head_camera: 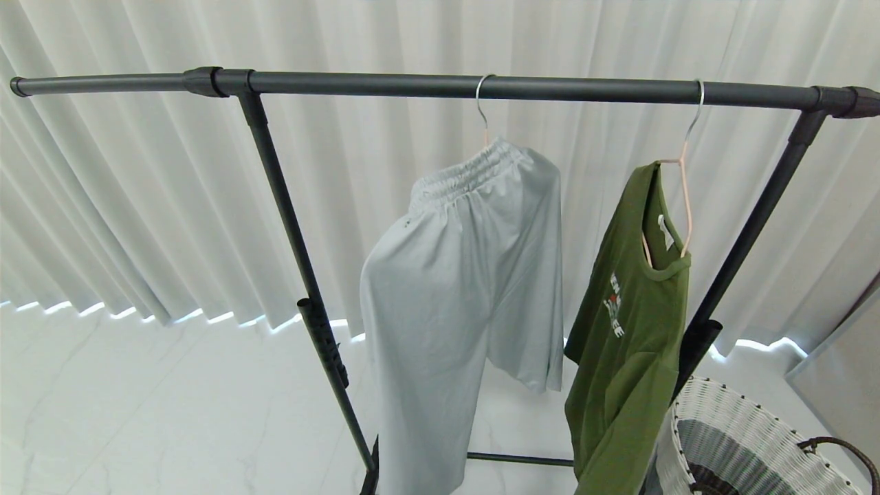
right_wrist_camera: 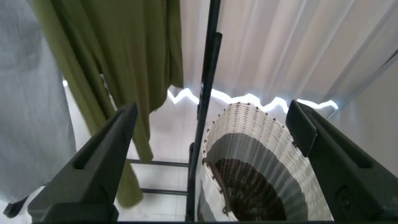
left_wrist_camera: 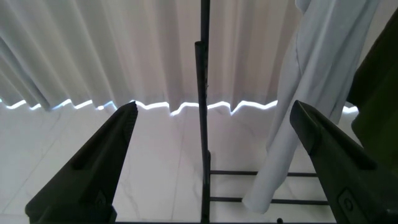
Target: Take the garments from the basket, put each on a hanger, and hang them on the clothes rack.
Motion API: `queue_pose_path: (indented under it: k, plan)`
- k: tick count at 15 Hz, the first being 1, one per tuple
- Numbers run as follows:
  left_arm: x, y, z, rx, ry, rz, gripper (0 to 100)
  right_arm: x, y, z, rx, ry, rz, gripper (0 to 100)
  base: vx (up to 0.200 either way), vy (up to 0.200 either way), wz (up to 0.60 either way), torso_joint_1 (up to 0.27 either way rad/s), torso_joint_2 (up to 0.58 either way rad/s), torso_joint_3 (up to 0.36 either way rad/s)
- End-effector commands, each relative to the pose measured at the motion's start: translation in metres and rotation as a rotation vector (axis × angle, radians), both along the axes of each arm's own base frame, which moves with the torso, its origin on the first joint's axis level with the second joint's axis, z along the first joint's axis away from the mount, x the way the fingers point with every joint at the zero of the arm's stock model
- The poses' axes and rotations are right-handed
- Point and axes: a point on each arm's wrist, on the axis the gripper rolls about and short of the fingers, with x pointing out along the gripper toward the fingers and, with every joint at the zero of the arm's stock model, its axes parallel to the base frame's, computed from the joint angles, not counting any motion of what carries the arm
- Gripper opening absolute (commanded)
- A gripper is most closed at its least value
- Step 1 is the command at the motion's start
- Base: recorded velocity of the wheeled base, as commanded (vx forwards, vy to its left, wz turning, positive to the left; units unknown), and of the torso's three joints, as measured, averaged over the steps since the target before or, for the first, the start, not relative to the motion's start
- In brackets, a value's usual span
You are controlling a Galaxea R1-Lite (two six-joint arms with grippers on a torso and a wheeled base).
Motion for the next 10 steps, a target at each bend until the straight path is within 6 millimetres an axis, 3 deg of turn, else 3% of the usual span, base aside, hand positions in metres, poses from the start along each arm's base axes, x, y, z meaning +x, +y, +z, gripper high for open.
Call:
queue_pose_path:
  k: [1, 10]
  plan:
    - [0.0, 0.0, -0.0001, -0.001, 0.0, 0.001, 100, 0.0001, 0.0, 0.0, -0.002, 0.001, 0.001, 100, 0.0, 0.0, 0.0, 0.0, 0.0, 0.0]
    - [0.0, 0.0, 0.0001, 0.001, -0.002, 0.0, 100, 0.0001, -0.0001, -0.0001, 0.004, 0.003, -0.002, 100, 0.0, 0.0, 0.0, 0.0, 0.0, 0.0]
